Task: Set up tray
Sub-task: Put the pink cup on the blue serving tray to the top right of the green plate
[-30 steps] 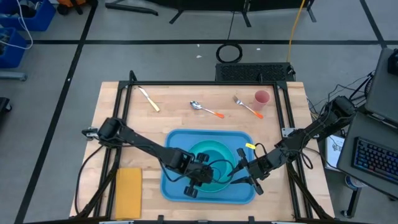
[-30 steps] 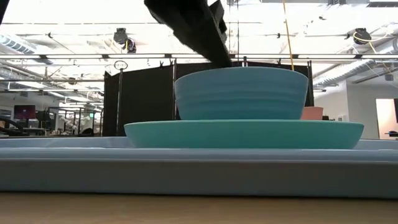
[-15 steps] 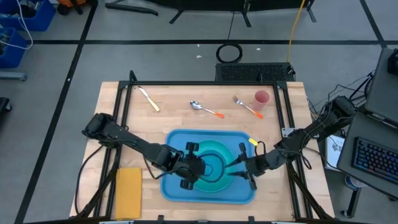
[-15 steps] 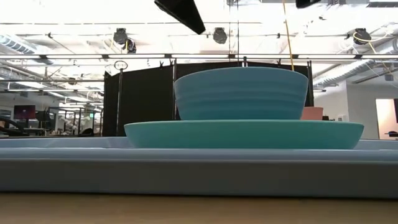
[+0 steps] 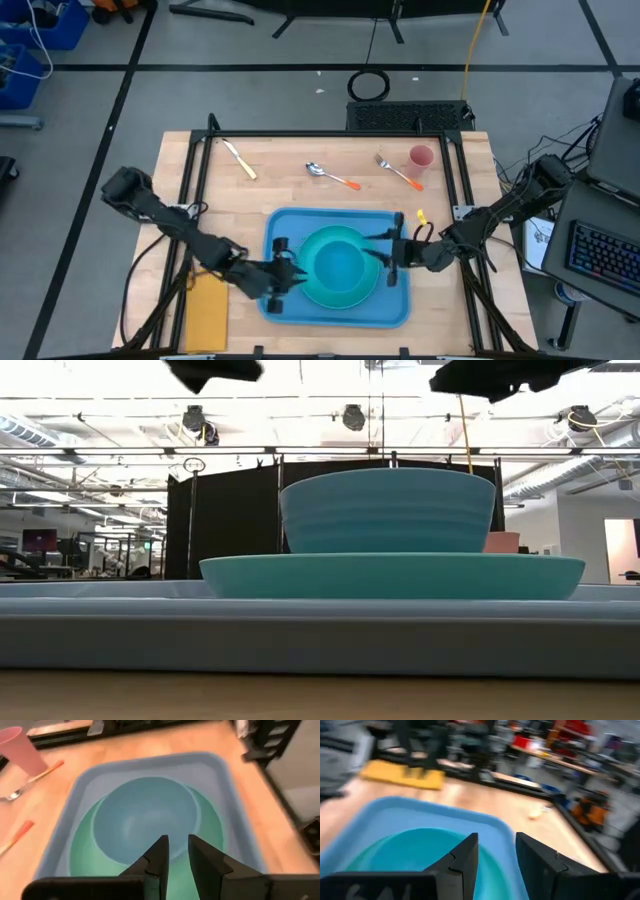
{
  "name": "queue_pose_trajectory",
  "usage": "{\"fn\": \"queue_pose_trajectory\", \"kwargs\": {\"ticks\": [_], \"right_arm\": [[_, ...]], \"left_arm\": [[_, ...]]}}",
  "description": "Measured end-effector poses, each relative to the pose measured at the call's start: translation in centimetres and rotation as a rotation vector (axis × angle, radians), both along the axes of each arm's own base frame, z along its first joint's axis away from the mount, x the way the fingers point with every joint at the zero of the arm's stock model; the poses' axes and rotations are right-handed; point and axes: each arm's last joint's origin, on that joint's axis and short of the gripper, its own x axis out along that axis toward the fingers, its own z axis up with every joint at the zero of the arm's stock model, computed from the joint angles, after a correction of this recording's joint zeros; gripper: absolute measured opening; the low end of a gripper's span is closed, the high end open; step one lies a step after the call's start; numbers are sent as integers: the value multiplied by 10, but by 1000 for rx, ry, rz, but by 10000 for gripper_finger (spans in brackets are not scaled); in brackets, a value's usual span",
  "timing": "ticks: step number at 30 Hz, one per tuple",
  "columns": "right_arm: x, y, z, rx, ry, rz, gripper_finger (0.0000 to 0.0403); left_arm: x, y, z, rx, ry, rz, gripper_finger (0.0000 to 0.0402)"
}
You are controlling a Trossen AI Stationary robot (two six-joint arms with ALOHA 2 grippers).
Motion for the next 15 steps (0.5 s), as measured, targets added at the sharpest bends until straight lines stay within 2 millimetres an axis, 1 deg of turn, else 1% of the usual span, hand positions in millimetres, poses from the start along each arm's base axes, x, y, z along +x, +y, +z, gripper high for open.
{"fn": "queue_pose_trajectory", "kwargs": {"ticks": [4, 7, 12, 15], "right_arm": [[0, -14, 3, -2, -11, -142, 121], [1, -28, 8, 30, -20, -199, 121], [-1, -56, 19, 42, -39, -304, 121], [-8, -76, 25, 67, -36, -388, 121]], "left_arm": [[-23, 2, -5, -75, -160, -47, 76], [-38, 5, -11, -111, -228, -74, 76], [-52, 7, -22, -162, -344, -119, 76], [-58, 9, -27, -198, -401, -163, 76]]}}
